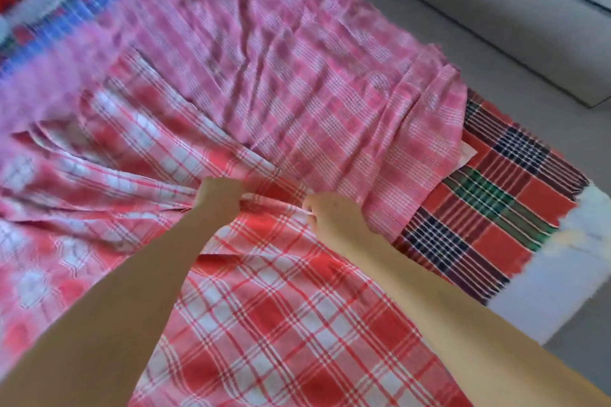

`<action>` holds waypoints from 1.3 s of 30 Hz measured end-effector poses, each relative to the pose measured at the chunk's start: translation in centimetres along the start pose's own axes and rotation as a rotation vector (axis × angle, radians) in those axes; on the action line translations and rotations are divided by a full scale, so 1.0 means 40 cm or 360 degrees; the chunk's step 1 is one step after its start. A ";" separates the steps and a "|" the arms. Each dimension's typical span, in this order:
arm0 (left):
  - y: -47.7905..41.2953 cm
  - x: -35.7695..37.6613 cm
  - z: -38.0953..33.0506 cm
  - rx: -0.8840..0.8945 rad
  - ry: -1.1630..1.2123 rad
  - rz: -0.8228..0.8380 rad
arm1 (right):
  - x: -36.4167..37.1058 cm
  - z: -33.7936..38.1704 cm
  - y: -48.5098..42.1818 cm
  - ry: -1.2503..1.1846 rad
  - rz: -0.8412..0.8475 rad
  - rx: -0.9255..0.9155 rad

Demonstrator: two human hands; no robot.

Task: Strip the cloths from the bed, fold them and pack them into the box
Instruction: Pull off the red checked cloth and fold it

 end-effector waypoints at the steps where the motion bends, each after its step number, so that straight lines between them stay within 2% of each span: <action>1: -0.003 0.019 0.035 -0.0039 0.0038 0.0048 | 0.007 0.030 -0.039 0.0013 0.0030 -0.0040; 6: 0.002 0.100 0.226 -0.0125 0.0119 0.0102 | 0.040 0.144 -0.197 0.0124 0.0207 -0.0185; 8: 0.006 0.139 0.310 -0.0120 0.0085 0.0111 | 0.050 0.182 -0.264 0.0229 0.0188 -0.0266; 11: -0.013 0.205 0.429 -0.0045 0.0267 0.0030 | 0.060 0.223 -0.370 0.0402 0.0190 -0.0340; 14: -0.030 0.258 0.530 -0.0173 0.0084 0.0188 | 0.060 0.251 -0.481 0.0638 0.0236 -0.0367; 16: -0.050 0.267 0.585 -0.0270 0.0019 0.0180 | 0.050 0.273 -0.570 0.0769 0.0246 -0.0349; 17: -0.062 0.259 0.605 -0.0305 0.0042 0.0065 | 0.044 0.281 -0.614 0.0844 0.0256 -0.0341; 20: -0.118 0.204 0.659 -0.0259 0.0288 -0.0614 | 0.022 0.293 -0.746 0.1056 0.0322 -0.0274; 22: -0.169 0.140 0.669 -0.0182 0.0361 -0.0936 | -0.004 0.283 -0.831 0.1232 0.0312 -0.0218; 26: -0.303 0.005 0.652 0.0048 0.0477 -0.1357 | -0.006 0.233 -0.943 0.1322 0.0305 -0.0059; 28: -0.356 -0.005 0.615 0.0233 0.0512 -0.1432 | 0.017 0.211 -0.964 0.1270 0.0360 -0.0010; 30: -0.406 0.040 0.594 0.0339 0.0511 -0.1259 | 0.034 0.203 -0.984 0.1258 0.0410 0.0016; 32: -0.423 0.094 0.625 0.0253 0.0533 -0.1151 | 0.037 0.203 -0.990 0.1257 0.0498 0.0058; 34: -0.424 0.149 0.700 -0.0051 0.0788 -0.1011 | 0.036 0.203 -0.991 0.1280 0.0552 0.0095; 36: -0.423 0.221 0.788 -0.0407 0.0977 -0.0639 | 0.038 0.211 -0.997 0.1315 0.0597 0.0130; 38: -0.421 0.292 0.857 -0.0601 0.0855 -0.0248 | 0.042 0.214 -1.003 0.1347 0.0644 0.0161; 39: -0.416 0.314 0.883 -0.0687 0.0752 -0.0133 | 0.045 0.214 -1.004 0.1356 0.0652 0.0170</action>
Point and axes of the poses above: each hand's wrist, its own y-axis away from the middle knuckle, its own x-axis out of the palm, z = x × y, the point moved 5 cm from there along -y, towards the middle knuckle, and after that the axes turned 5 degrees about -y, right-handed, at the moved point
